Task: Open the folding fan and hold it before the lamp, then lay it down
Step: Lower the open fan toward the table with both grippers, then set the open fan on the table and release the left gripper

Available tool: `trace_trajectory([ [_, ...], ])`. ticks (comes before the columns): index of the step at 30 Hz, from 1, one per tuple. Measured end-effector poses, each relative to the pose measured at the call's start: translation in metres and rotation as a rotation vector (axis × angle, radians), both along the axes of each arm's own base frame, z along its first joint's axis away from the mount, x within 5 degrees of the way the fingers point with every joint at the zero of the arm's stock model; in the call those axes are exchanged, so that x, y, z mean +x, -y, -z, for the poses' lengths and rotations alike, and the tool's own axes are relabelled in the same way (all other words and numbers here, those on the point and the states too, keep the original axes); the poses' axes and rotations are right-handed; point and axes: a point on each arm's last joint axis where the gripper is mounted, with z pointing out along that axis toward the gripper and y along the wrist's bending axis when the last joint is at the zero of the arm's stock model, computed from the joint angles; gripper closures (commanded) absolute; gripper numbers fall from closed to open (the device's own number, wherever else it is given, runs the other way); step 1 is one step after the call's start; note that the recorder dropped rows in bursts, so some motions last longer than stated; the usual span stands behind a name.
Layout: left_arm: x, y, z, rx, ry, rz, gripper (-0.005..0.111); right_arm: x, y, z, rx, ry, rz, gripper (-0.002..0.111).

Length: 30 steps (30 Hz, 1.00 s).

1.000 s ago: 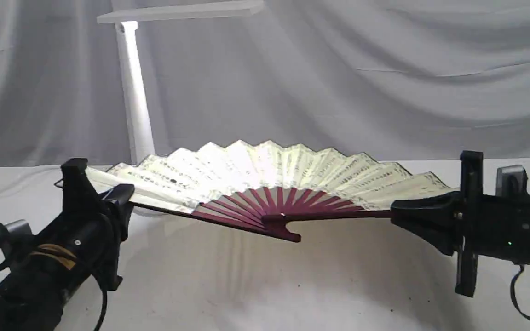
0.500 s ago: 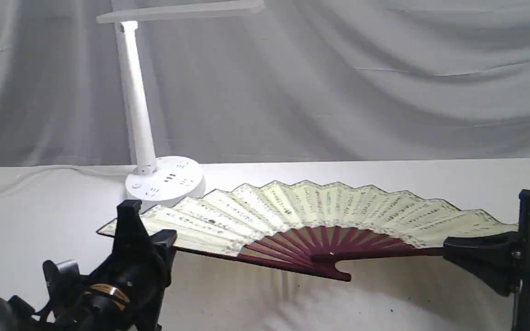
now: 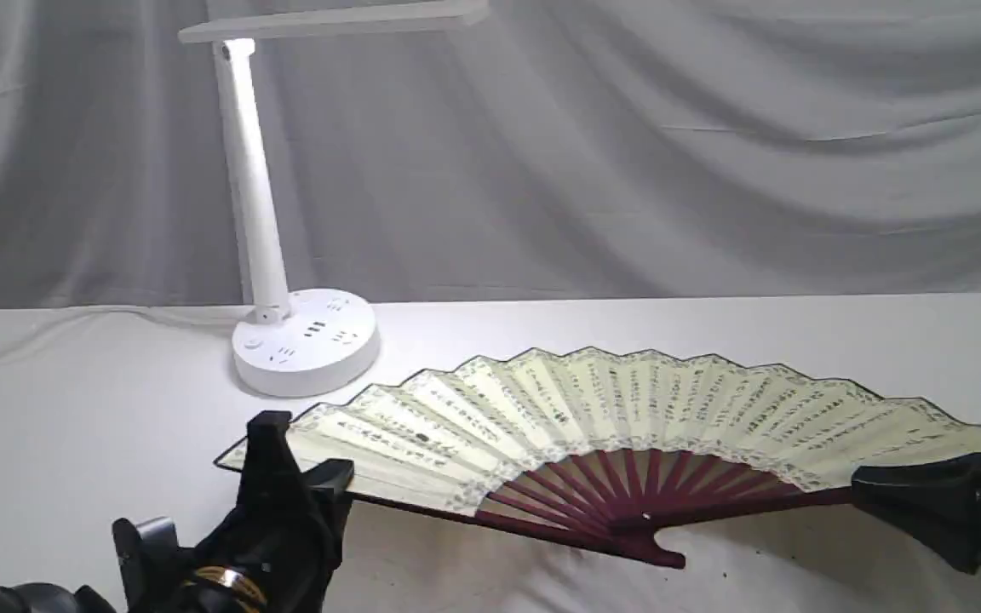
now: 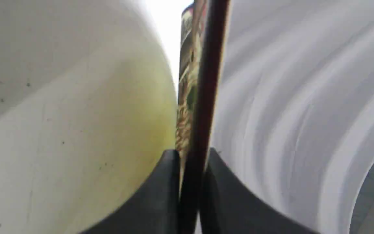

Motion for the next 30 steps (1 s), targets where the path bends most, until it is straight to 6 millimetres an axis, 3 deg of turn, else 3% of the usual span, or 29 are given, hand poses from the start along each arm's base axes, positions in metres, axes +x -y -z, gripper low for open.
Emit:
trace_trajectory([
  [5,0.002,-0.008,0.0,-0.014,-0.003,-0.069,0.071,0.001,0.008,0.003,-0.056,0.0,0.049,0.107],
  [9,0.003,-0.007,0.0,-0.016,0.001,-0.066,0.048,0.001,0.01,0.006,-0.089,-0.019,0.067,0.093],
  [11,0.002,-0.007,0.0,-0.016,0.002,-0.06,0.042,0.001,0.011,0.007,-0.1,-0.026,0.072,0.086],
  [21,0.001,0.002,-0.001,0.021,0.019,0.063,0.043,-0.002,0.013,0.015,-0.176,-0.086,0.066,0.059],
  [30,-0.001,0.007,-0.002,0.032,0.029,0.124,0.046,-0.007,0.011,0.021,-0.24,-0.124,-0.013,0.057],
])
